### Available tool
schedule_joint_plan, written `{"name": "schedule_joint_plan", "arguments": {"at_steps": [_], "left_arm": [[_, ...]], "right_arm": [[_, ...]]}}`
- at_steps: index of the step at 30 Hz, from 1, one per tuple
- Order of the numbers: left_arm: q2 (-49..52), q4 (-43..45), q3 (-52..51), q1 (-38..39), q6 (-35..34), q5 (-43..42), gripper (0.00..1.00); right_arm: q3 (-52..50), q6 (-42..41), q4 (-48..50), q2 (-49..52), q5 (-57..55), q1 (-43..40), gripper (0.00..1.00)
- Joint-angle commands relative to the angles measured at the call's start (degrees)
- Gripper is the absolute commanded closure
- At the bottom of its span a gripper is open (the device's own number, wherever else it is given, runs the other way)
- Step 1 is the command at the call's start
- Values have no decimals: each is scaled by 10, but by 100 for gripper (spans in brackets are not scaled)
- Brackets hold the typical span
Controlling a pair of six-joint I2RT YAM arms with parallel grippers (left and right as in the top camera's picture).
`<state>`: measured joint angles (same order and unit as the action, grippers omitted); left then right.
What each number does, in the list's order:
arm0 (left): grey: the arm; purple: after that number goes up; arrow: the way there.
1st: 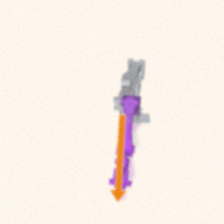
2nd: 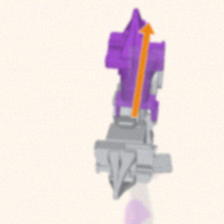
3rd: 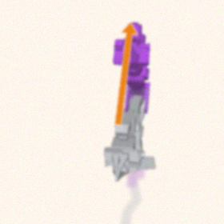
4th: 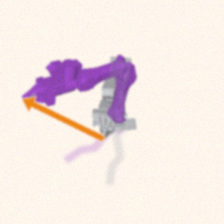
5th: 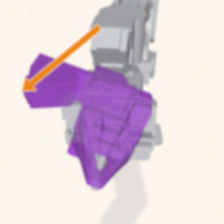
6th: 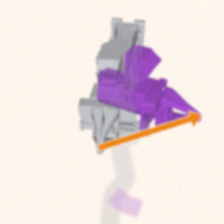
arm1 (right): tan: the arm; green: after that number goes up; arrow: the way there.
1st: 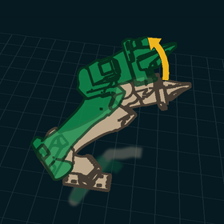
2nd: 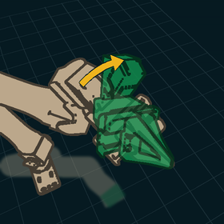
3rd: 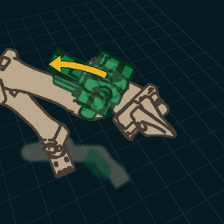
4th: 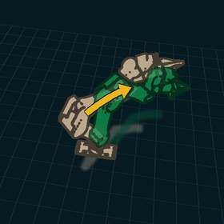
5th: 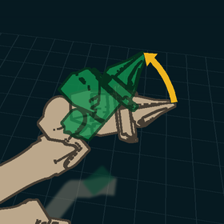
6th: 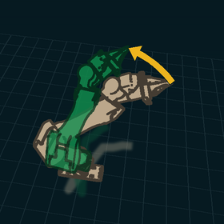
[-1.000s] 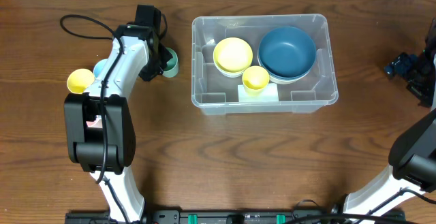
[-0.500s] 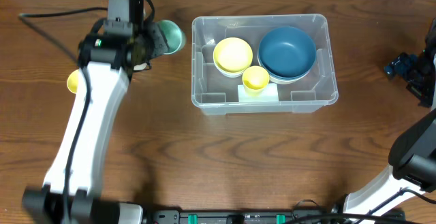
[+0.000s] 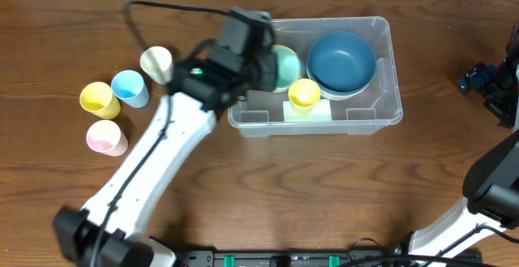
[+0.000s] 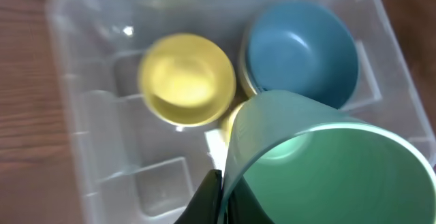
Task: Pack container
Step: 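Carry the mint cup to the bin and drop it onto the yellow cup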
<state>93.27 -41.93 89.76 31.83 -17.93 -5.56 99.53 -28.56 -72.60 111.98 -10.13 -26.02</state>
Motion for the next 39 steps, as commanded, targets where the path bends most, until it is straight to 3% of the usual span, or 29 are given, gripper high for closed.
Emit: {"name": "schedule_joint_plan", "arguments": {"at_steps": [1,11,25,26,29,31,39], "left_arm": [[32,7,5,24,10,3,94],[93,5,5,43,10,25,94],[95,20,5,43,10,50,94],[95,20,5,43,10,50,89],[95,23,5,43,10,52,50],[95,26,5,43,10,52,36],[95,40,5,41,26,52,34]], "right_arm": [[-2,-12,0,-3,-8,0,1],[-2,-12,0,-3,-8,0,1],[-2,-12,0,-3,-8,2,1],[-2,-12,0,-3,-8,2,1],[-2,-12,0,-3,-8,2,1],[-2,-12,0,-3,-8,2,1],[-2,-12,0,-3,-8,2,1]]}}
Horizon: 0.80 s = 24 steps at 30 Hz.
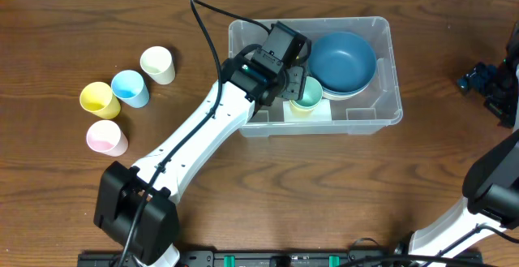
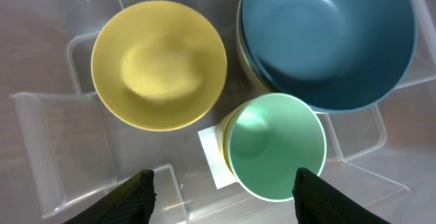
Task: Pack container
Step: 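Carry the mint cup to the bin and drop it onto the yellow cup, then move the left gripper back and grasp the cream cup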
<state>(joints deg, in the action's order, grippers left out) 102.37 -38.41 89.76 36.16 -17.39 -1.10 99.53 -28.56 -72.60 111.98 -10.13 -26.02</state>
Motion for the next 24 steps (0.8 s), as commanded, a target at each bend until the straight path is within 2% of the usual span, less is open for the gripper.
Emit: {"name": "schedule_joint_plan", "arguments": {"at_steps": [1,10,13,19,24], "left_arm": [[2,5,6,-6,24,7,34],[-79,-35,40,-134,21,10,35],[-92,-50,40,-192,21,42,35],[-50,-64,39,-296,21,52,36],[10,-51,39,-341,21,52,35]], "right_arm": [[-2,-12,0,-3,-8,2,1],[-2,-12,0,-3,-8,2,1],[-2,-12,0,-3,-8,2,1],[-2,-12,0,-3,-8,2,1],[-2,-12,0,-3,-8,2,1]]}}
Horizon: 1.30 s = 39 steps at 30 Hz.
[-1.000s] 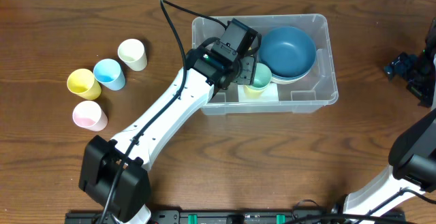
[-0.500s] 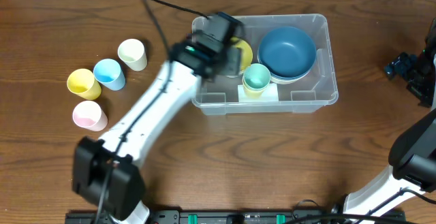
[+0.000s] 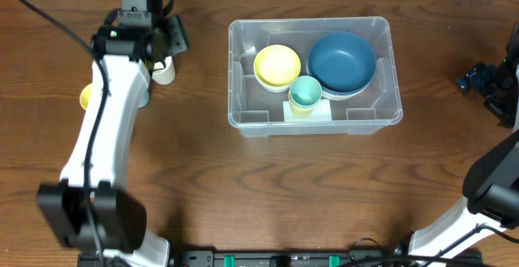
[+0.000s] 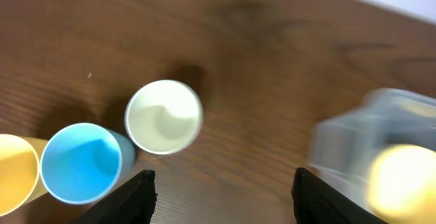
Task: Pack container
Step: 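Move the left gripper back and grasp the cream cup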
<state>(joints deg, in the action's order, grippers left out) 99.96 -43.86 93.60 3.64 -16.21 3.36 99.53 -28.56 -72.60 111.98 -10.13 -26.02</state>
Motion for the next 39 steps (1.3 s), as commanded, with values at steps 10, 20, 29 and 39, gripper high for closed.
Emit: {"name": "schedule_joint_plan", "arguments": {"at_steps": [10,20,29,39], "left_arm": [[101,79,0,-82,-26,8,36],[166,79,0,-117,-15,4,36],[187,80,0,-111,-2,1,51],[194,80,0,-111,1,1,89]], "right_arm": [[-2,-12,0,-3,-8,2,1],[-2,-12,0,-3,-8,2,1],[-2,-12,0,-3,-8,2,1],[-2,-12,0,-3,-8,2,1]]}}
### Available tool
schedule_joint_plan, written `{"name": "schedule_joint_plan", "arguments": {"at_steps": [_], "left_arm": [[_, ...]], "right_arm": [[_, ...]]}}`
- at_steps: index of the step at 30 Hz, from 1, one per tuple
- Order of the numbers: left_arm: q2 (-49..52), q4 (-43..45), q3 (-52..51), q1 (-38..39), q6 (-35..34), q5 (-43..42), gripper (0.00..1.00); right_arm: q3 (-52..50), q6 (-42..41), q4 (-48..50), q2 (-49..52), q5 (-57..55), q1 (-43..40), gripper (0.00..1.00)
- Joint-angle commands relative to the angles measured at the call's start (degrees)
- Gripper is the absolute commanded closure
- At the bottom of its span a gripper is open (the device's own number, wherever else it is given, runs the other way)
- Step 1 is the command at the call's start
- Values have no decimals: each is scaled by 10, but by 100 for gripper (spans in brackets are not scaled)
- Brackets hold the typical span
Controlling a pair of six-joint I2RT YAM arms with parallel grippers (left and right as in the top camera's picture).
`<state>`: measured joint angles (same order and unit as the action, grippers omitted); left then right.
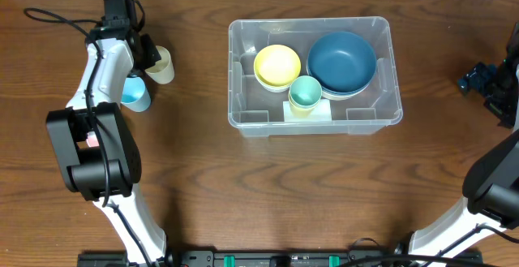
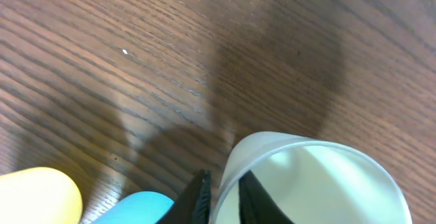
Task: Pack container
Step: 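Move the left gripper back and grasp the cream cup, then carry the cream cup to the bin and stack it on the mint cup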
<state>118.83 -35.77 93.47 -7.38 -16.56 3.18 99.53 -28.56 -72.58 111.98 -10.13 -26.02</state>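
The clear plastic container [image 1: 383, 32] holds a yellow bowl [image 1: 276, 64], a blue bowl [image 1: 341, 60] and a green cup [image 1: 306, 93] nested in a yellow cup. At the far left a cream cup [image 1: 160, 64] stands on the table. My left gripper [image 1: 149, 54] is on it. In the left wrist view one finger is outside and one inside the cream cup [image 2: 313, 176], and the left gripper [image 2: 222, 186] is shut on its rim. My right gripper [image 1: 480, 80] rests at the right edge, its jaws too small to read.
A light blue cup [image 1: 135, 93] stands just beside the cream cup, seen also as the blue cup [image 2: 139, 209] next to a yellow cup [image 2: 37, 195] in the wrist view. The left arm covers the table where other cups stood. Brown wooden table [image 1: 259, 186] all round.
My left gripper was open, high above the cream cup. Now it is down at the cup and shut across its rim. The container's contents have not changed.
My left gripper first held the green cup over the container. Then the green cup stood nested in the yellow cup inside, with the gripper open above it. After that the gripper hung open over the loose cups at the left, and now grips the cream one.
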Motion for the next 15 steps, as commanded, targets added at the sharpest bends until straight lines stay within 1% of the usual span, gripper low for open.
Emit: {"name": "schedule_joint_plan", "arguments": {"at_steps": [1,2,6,10,12,15], "left_arm": [[7,-2,1,0,5,3,92],[8,-2,1,0,5,3,94],[3,-10,2,1,5,3,94],[-31,-17,2,6,4,-16,94],[-64,-21,2,10,4,-49,94],[-121,-30,2,19,4,-126,94]], "right_arm": [[-2,-12,0,-3,-8,2,1],[-2,-12,0,-3,-8,2,1],[-2,-12,0,-3,-8,2,1],[-2,-12,0,-3,-8,2,1],[-2,-12,0,-3,-8,2,1],[-2,-12,0,-3,-8,2,1]]}}
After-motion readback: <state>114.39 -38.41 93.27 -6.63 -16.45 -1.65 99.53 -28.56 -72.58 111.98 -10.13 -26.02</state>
